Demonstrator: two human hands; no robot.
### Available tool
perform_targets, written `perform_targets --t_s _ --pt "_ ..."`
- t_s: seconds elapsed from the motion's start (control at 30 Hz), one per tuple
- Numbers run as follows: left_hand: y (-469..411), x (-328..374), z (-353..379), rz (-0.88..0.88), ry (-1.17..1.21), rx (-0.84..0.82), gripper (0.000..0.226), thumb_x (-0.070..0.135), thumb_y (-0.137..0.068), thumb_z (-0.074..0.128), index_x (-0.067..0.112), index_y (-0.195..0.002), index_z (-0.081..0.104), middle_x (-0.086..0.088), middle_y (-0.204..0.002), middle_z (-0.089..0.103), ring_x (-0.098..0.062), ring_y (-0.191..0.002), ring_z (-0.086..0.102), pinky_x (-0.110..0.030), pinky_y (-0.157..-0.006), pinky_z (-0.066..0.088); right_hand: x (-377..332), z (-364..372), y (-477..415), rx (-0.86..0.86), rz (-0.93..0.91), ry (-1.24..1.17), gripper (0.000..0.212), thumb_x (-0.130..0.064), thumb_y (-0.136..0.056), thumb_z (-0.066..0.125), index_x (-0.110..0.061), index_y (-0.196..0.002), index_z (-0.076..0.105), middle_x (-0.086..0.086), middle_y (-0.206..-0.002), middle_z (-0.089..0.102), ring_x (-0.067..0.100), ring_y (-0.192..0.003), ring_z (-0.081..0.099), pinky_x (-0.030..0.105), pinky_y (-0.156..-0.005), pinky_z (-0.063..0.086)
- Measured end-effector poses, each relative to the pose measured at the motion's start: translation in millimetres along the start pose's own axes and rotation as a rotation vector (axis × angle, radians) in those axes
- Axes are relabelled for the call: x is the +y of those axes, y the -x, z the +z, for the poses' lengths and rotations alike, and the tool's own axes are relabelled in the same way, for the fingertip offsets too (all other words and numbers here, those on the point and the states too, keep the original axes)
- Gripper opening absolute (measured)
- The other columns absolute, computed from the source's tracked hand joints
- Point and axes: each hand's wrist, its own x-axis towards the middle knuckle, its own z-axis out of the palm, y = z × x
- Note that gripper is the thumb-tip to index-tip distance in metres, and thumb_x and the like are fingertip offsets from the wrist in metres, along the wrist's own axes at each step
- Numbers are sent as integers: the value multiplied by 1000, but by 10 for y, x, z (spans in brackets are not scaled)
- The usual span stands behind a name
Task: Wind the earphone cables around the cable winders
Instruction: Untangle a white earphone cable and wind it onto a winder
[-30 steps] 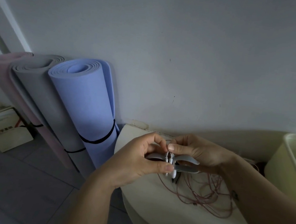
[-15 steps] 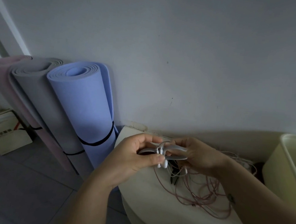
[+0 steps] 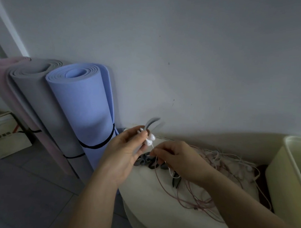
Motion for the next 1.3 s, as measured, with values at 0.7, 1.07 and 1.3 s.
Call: perform_targets --t_s 0.7,1.07,1.3 --pt "-15 -197 225 -107 187 165 23 11 -78 69 7 -101 65 -6 -85 72 -15 -84 66 -26 -77 52 -31 -53 52 396 -122 -242 7 -18 -84 71 -16 -90 69 -26 -46 53 5 -39 34 11 -42 29" --pt "9 -174 139 -115 6 113 17 13 -81 69 4 -96 70 -11 -90 73 -17 -82 68 -29 -81 57 -4 -148 29 369 -139 -123 6 -25 -79 75 -24 -84 73 -14 -80 71 5 -50 53 14 -53 43" --pt "3 -145 115 -77 -31 71 30 17 -75 70 2 -101 69 -11 -90 72 -20 -82 67 -33 -82 56 -26 -202 20 353 -171 -64 7 -25 -77 76 -28 -83 73 -14 -78 71 -2 -56 56 10 -57 40"
